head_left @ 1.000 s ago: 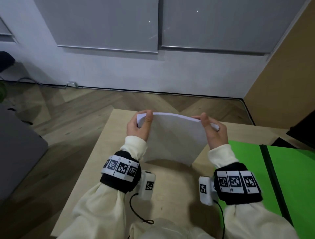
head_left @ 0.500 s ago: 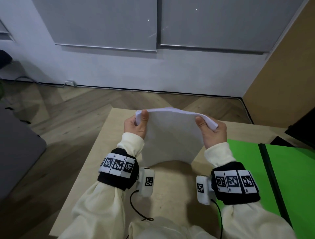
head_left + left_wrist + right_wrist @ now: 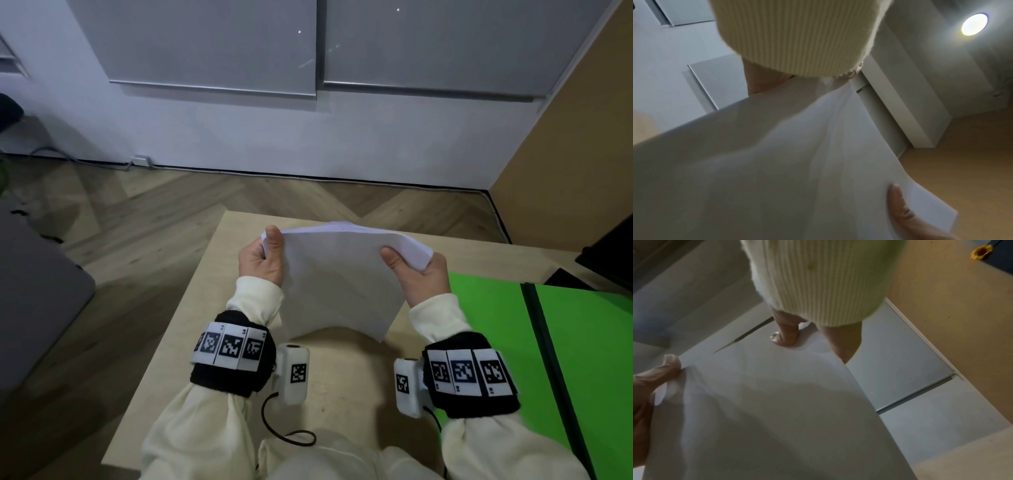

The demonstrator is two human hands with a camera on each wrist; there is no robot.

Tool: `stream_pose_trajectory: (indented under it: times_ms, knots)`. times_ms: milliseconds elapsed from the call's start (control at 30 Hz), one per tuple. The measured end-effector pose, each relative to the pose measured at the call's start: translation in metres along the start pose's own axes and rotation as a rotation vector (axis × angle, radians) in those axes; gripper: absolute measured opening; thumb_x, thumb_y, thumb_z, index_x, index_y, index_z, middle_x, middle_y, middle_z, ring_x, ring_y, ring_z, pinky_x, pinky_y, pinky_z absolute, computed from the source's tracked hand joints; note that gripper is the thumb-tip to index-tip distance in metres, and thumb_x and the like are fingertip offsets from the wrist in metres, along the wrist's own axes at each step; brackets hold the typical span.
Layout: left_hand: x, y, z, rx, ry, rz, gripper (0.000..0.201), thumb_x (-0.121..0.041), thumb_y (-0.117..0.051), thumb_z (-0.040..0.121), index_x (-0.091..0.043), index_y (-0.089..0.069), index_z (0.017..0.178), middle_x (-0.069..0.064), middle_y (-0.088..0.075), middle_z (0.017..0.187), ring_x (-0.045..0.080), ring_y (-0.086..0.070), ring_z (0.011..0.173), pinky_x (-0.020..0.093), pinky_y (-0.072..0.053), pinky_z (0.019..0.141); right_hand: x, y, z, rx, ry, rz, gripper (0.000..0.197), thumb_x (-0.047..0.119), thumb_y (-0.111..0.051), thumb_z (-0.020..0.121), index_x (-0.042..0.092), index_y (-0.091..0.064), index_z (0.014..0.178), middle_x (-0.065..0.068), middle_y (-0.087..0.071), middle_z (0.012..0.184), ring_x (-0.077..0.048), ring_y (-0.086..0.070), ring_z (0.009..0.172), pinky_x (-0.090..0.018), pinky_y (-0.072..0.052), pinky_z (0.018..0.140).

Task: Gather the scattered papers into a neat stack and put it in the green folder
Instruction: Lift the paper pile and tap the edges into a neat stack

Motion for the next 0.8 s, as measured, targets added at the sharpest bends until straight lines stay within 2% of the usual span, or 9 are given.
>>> stream_pose_trajectory:
  times_ms: [67,133,233,267,400,500,633,700,800]
  knots:
    - [0.001,-0.002,0.003,0.011,0.0,-0.011,0.097,-0.102,-0.024,0.028,-0.01,-0.039,0.056,-0.002,-0.034,0.053,0.004,-0.031,0.047,0.015,-0.025,0.043,0.007,0.001,-0.001,-0.012,0.035,0.004,0.015,0.009,-0.074,0.076,0.024,-0.07,0.079,0.03,-0.066,0.053,0.017,-0.058,0.053,-0.005,-0.049,0.059]
    - [0.003,-0.004,0.004,0.031,0.007,-0.038,0.1,-0.101,-0.023,0.03,-0.011,-0.052,0.061,0.002,-0.046,0.056,0.011,-0.042,0.055,0.014,-0.035,0.048,0.006,0.0,-0.002,-0.017,0.031,0.01,0.017,0.01,-0.074,0.076,0.026,-0.069,0.074,0.03,-0.066,0.052,0.016,-0.058,0.053,-0.005,-0.049,0.058]
    - [0.006,-0.008,0.001,0.056,0.009,-0.105,0.083,-0.098,-0.03,0.037,-0.029,-0.062,0.07,-0.02,-0.066,0.051,-0.01,-0.059,0.054,0.003,-0.044,0.055,-0.003,-0.002,-0.005,-0.011,-0.028,0.03,0.012,0.01,-0.075,0.075,0.021,-0.069,0.073,0.027,-0.066,0.051,0.014,-0.059,0.05,-0.005,-0.049,0.054]
    - [0.005,-0.01,0.0,0.059,-0.006,-0.108,0.081,-0.097,-0.031,0.041,-0.029,-0.062,0.071,-0.024,-0.066,0.052,-0.012,-0.059,0.053,0.002,-0.043,0.055,-0.006,-0.002,-0.005,-0.011,-0.042,0.038,0.01,0.01,-0.075,0.075,0.018,-0.069,0.074,0.027,-0.066,0.05,0.014,-0.059,0.05,-0.005,-0.049,0.053]
    - [0.002,-0.011,-0.004,0.038,-0.06,-0.085,0.07,-0.092,-0.036,0.053,-0.028,-0.06,0.07,-0.006,-0.055,0.058,-0.005,-0.051,0.049,0.006,-0.04,0.05,-0.01,-0.001,-0.007,-0.034,-0.071,0.052,0.008,0.011,-0.076,0.074,0.013,-0.069,0.077,0.025,-0.066,0.049,0.013,-0.058,0.047,-0.007,-0.049,0.051]
    - [0.005,-0.01,-0.004,0.037,-0.04,-0.091,0.043,-0.068,-0.039,0.068,-0.031,-0.06,0.071,-0.008,-0.057,0.063,-0.003,-0.053,0.054,0.013,-0.043,0.055,-0.007,-0.003,-0.009,-0.03,-0.064,0.059,0.013,0.007,-0.075,0.075,0.017,-0.067,0.07,0.024,-0.065,0.046,0.014,-0.056,0.045,-0.006,-0.048,0.049]
    - [0.011,-0.008,-0.004,0.034,-0.006,-0.106,0.019,-0.034,-0.053,0.086,-0.026,-0.059,0.07,-0.019,-0.063,0.058,-0.008,-0.056,0.059,0.008,-0.045,0.06,-0.014,-0.006,-0.012,-0.009,-0.067,0.076,0.02,0.007,-0.076,0.074,0.023,-0.066,0.068,0.021,-0.067,0.05,0.015,-0.059,0.049,-0.006,-0.05,0.053]
    - [0.022,-0.01,-0.006,0.045,0.079,-0.087,0.017,-0.018,-0.065,0.084,-0.025,-0.06,0.069,-0.018,-0.063,0.058,-0.01,-0.058,0.055,0.006,-0.047,0.056,-0.023,-0.007,-0.011,0.0,-0.093,0.049,0.02,0.008,-0.078,0.071,0.024,-0.066,0.068,0.015,-0.068,0.061,0.015,-0.059,0.051,-0.008,-0.052,0.058]
    - [0.045,-0.014,-0.017,0.064,0.233,-0.031,0.022,-0.008,-0.077,0.072,-0.018,-0.057,0.072,-0.009,-0.059,0.071,0.006,-0.057,0.066,0.001,-0.043,0.048,-0.045,-0.011,-0.015,0.032,-0.19,-0.007,0.019,0.009,-0.08,0.069,0.021,-0.065,0.073,0.005,-0.066,0.073,0.012,-0.061,0.053,-0.02,-0.052,0.064]
Point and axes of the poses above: each hand's wrist, its own z-axis towards the middle knuckle, its own y-axis out of the back of the hand, x = y × z, the point moved 9 cm from there along z, towards the middle knuckle
